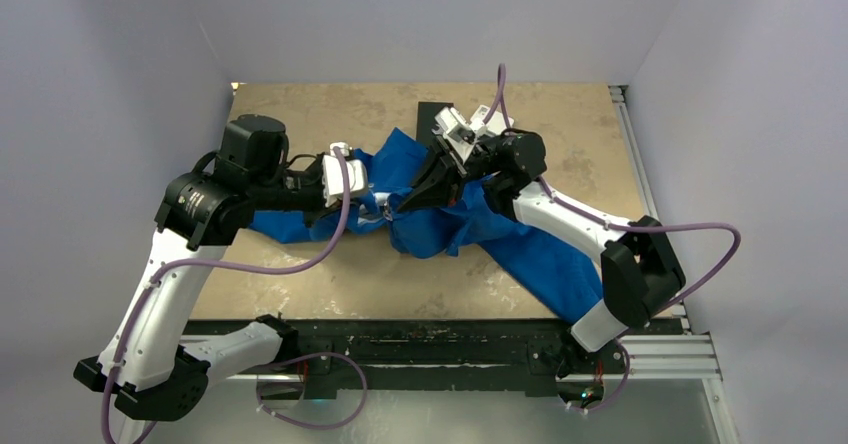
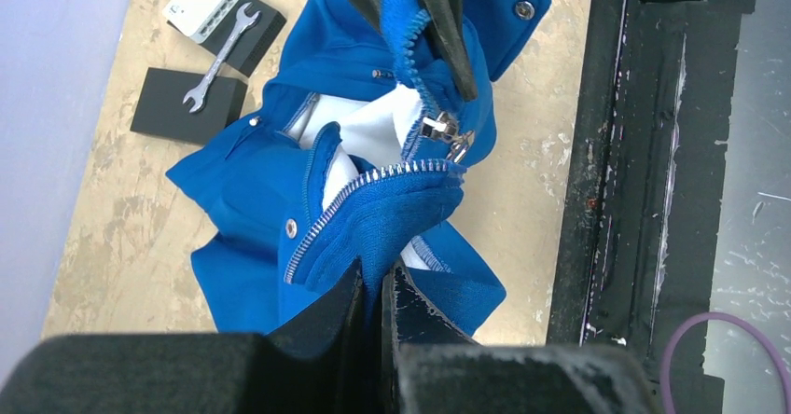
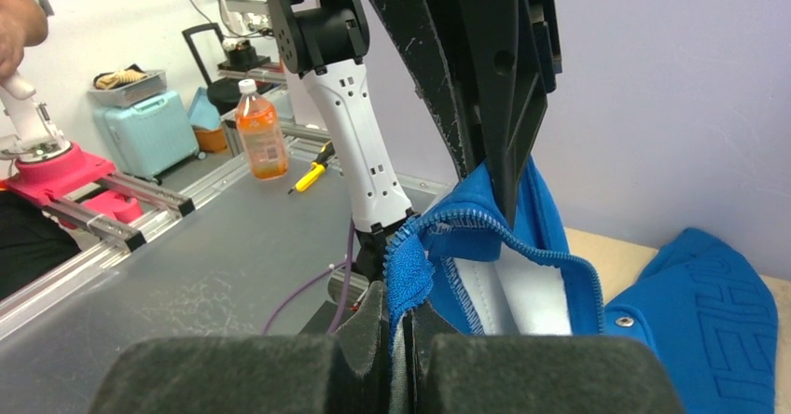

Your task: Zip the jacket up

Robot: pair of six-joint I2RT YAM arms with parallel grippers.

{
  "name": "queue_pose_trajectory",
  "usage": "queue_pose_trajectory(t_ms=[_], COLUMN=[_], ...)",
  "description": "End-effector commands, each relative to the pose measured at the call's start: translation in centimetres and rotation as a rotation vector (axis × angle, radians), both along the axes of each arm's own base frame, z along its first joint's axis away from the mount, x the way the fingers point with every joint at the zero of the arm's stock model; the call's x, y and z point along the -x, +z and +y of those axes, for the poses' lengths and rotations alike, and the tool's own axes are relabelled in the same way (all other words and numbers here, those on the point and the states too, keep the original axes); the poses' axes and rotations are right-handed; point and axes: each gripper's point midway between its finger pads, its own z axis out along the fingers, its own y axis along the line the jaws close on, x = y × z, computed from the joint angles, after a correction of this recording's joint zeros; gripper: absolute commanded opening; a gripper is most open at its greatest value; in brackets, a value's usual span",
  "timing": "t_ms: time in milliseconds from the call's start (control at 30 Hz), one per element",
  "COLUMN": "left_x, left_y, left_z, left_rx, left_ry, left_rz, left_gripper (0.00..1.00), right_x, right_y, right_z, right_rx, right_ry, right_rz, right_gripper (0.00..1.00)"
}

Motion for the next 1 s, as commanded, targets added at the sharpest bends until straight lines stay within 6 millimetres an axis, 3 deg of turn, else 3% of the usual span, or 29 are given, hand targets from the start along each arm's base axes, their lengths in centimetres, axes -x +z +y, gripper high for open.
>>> queue_pose_trajectory(t_ms=[0, 367, 633, 967], left_x=[-0.4, -0.2, -0.1, 0.2], left_y=[2.2, 2.4, 3.0, 3.1], left_z=[-0.4, -0.8, -1.0, -1.0], left_rx=[0.061, 0.077, 0.093, 0.098], left_ry=[0.017, -0.001, -0.009, -0.016], left_rz=[-0.041, -0.028, -0.030, -0.029], left_gripper=[0.00, 0.00, 0.00, 0.00], right_x=[1.2, 2.2, 1.1, 1.0], right_y=[1.5, 1.3, 0.6, 1.3], right_z=[-0.7, -0.5, 0.3, 0.3], right_rx=[-0.044, -0.051, -0.014, -0.027], right_ry=[0.000, 0.053, 0.011, -0.001], right_rz=[-0.047, -0.043, -0.025, -0.037], right_gripper=[0.00, 0.00, 0.00, 0.00])
